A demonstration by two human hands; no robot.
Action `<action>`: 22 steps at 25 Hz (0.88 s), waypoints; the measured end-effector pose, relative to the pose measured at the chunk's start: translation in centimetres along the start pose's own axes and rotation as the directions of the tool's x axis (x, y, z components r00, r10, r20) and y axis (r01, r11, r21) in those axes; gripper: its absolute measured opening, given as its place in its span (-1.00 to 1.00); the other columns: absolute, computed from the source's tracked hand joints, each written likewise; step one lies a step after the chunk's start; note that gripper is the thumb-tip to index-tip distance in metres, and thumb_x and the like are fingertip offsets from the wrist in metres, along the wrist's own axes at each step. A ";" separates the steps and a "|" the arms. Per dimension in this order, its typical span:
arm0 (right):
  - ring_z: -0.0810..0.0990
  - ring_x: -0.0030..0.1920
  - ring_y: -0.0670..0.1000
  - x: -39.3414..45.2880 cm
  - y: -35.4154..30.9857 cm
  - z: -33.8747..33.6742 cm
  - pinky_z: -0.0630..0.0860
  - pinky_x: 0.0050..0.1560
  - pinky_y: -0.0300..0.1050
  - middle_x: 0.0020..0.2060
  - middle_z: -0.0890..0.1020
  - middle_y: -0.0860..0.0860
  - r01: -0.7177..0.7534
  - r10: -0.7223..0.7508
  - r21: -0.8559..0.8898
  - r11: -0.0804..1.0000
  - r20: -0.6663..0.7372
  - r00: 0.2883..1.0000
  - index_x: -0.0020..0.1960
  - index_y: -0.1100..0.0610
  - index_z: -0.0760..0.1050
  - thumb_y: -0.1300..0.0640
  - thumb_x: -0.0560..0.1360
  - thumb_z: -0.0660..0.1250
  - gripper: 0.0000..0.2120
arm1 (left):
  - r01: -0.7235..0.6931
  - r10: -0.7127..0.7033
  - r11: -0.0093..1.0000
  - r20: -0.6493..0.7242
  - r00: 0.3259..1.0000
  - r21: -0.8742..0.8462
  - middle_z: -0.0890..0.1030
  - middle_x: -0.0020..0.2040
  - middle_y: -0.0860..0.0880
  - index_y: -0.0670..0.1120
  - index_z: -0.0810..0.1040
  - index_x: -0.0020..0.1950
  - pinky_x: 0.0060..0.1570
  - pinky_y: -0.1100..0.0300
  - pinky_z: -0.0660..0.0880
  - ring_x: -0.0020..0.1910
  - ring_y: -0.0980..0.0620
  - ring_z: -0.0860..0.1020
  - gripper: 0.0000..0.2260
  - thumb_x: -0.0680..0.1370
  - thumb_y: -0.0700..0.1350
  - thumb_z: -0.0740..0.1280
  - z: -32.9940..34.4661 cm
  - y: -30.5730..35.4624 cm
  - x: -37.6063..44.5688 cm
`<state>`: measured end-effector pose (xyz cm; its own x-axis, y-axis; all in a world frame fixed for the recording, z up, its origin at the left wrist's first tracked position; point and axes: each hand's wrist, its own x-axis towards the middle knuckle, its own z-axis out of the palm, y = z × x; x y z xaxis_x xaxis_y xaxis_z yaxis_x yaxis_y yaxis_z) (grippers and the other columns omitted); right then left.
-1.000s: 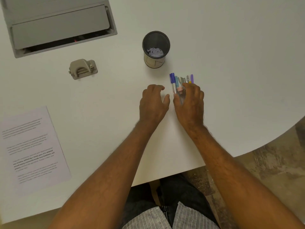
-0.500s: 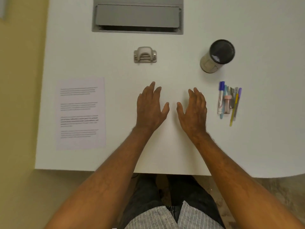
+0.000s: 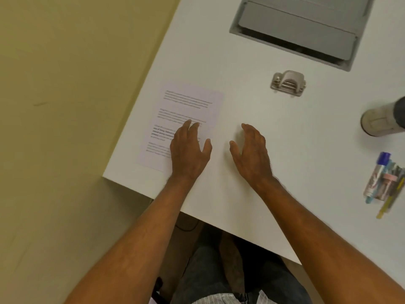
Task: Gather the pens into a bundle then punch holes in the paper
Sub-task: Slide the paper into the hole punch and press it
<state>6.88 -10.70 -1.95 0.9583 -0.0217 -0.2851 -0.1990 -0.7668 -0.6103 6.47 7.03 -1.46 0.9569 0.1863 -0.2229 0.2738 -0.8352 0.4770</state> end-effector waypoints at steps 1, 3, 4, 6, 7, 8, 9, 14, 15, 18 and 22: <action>0.25 0.58 0.07 0.7 -0.8 0.5 0.29 0.56 0.04 0.59 0.30 0.04 0.024 -0.024 -0.002 1.000 0.017 1.000 0.62 0.11 0.19 -0.05 0.66 0.27 -0.40 | 0.034 -0.034 0.999 -0.012 0.999 -0.007 0.31 0.61 -0.08 -0.06 0.34 0.57 0.54 -0.10 0.23 0.59 -0.08 0.27 -0.46 0.63 0.07 0.33 -0.5 -1.2 0.1; 0.26 0.57 0.09 2.2 -2.1 1.1 0.29 0.53 0.01 0.58 0.31 0.04 0.066 -0.066 -0.007 0.998 0.047 0.997 0.62 0.12 0.19 -0.03 0.65 0.30 -0.38 | 0.079 -0.079 0.997 -0.020 0.997 -0.005 0.32 0.60 -0.08 -0.06 0.34 0.57 0.53 -0.12 0.24 0.58 -0.08 0.27 -0.46 0.62 0.07 0.35 -1.0 -3.0 0.3; 0.27 0.56 0.10 3.1 -2.6 1.3 0.30 0.51 0.01 0.58 0.31 0.05 0.082 -0.081 -0.007 0.997 0.058 0.995 0.61 0.13 0.19 -0.02 0.64 0.31 -0.38 | 0.097 -0.097 0.995 -0.023 0.995 -0.002 0.32 0.60 -0.08 -0.05 0.34 0.57 0.52 -0.13 0.25 0.58 -0.09 0.27 -0.45 0.62 0.06 0.35 -1.2 -3.8 0.4; 0.29 0.54 0.12 5.1 -3.5 1.6 0.33 0.47 0.02 0.57 0.31 0.06 0.103 -0.102 -0.011 0.995 0.067 0.993 0.61 0.13 0.19 -0.02 0.63 0.33 -0.37 | 0.128 -0.128 0.992 -0.025 0.992 0.019 0.31 0.60 -0.08 -0.04 0.33 0.57 0.51 -0.15 0.27 0.58 -0.10 0.27 -0.44 0.62 0.08 0.37 -1.3 -5.1 0.8; 0.29 0.54 0.13 6.2 -3.9 1.7 0.34 0.46 0.03 0.56 0.32 0.07 0.110 -0.109 -0.014 0.994 0.065 0.992 0.61 0.13 0.20 -0.01 0.63 0.35 -0.36 | 0.138 -0.137 0.989 -0.024 0.990 0.043 0.30 0.61 -0.09 -0.04 0.33 0.58 0.50 -0.15 0.28 0.57 -0.11 0.27 -0.43 0.61 0.08 0.38 -1.3 -5.6 0.9; 0.30 0.53 0.13 7.3 -4.3 1.6 0.34 0.45 0.04 0.56 0.32 0.07 0.117 -0.115 -0.018 0.993 0.059 0.992 0.61 0.13 0.20 -0.01 0.62 0.36 -0.35 | 0.141 -0.140 0.987 -0.022 0.990 0.075 0.30 0.61 -0.10 -0.04 0.32 0.58 0.48 -0.16 0.30 0.57 -0.12 0.27 -0.41 0.60 0.09 0.39 -1.3 -6.1 1.1; 0.30 0.53 0.14 8.5 -4.7 1.6 0.34 0.45 0.04 0.56 0.32 0.08 0.123 -0.122 -0.023 0.992 0.054 0.991 0.60 0.13 0.21 -0.01 0.61 0.37 -0.35 | 0.137 -0.136 0.985 -0.016 0.991 0.107 0.29 0.60 -0.11 -0.04 0.31 0.58 0.46 -0.16 0.32 0.56 -0.14 0.28 -0.39 0.59 0.09 0.40 -1.2 -6.4 1.2; 0.28 0.51 0.19 13.3 -5.8 1.5 0.33 0.43 0.06 0.51 0.36 0.12 0.148 -0.134 -0.141 0.979 0.105 0.985 0.58 0.16 0.25 -0.07 0.58 0.41 -0.31 | 0.092 -0.106 0.970 0.050 0.993 0.224 0.27 0.59 -0.13 -0.05 0.23 0.61 0.40 -0.15 0.38 0.53 -0.16 0.28 -0.30 0.57 0.14 0.43 -1.3 -7.3 2.4; 0.29 0.49 0.21 14.0 -5.9 1.6 0.34 0.41 0.07 0.48 0.38 0.14 0.151 -0.129 -0.183 0.971 0.127 0.984 0.56 0.17 0.28 -0.09 0.58 0.42 -0.33 | 0.084 -0.101 0.967 0.059 0.993 0.240 0.27 0.59 -0.13 -0.05 0.24 0.61 0.39 -0.14 0.39 0.52 -0.16 0.28 -0.30 0.57 0.15 0.43 -1.4 -7.4 2.6; 0.34 0.38 0.21 15.8 -6.5 2.0 0.38 0.29 0.04 0.34 0.44 0.15 0.150 -0.113 -0.270 0.951 0.149 0.982 0.41 0.19 0.42 -0.17 0.54 0.44 -0.39 | 0.054 -0.078 0.957 0.073 0.994 0.286 0.31 0.55 -0.14 -0.05 0.28 0.57 0.33 -0.10 0.43 0.47 -0.16 0.33 -0.31 0.55 0.18 0.43 -1.3 -7.6 3.3; 0.43 0.29 0.17 17.7 -7.5 1.9 0.37 0.12 -0.06 0.26 0.47 0.12 0.067 -0.031 -0.242 0.968 0.149 0.988 0.28 0.15 0.46 -0.23 0.48 0.48 -0.43 | 0.015 -0.028 0.945 0.035 0.999 0.328 0.43 0.43 -0.16 -0.08 0.33 0.53 0.19 -0.07 0.48 0.32 -0.17 0.43 -0.29 0.50 0.25 0.41 -1.1 -8.0 3.6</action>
<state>24.94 -4.12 -3.87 0.9226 0.0978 -0.3731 -0.0788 -0.8991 -0.4307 7.85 14.91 -5.16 0.9448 0.1913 -0.2660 0.2409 -0.9559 0.1683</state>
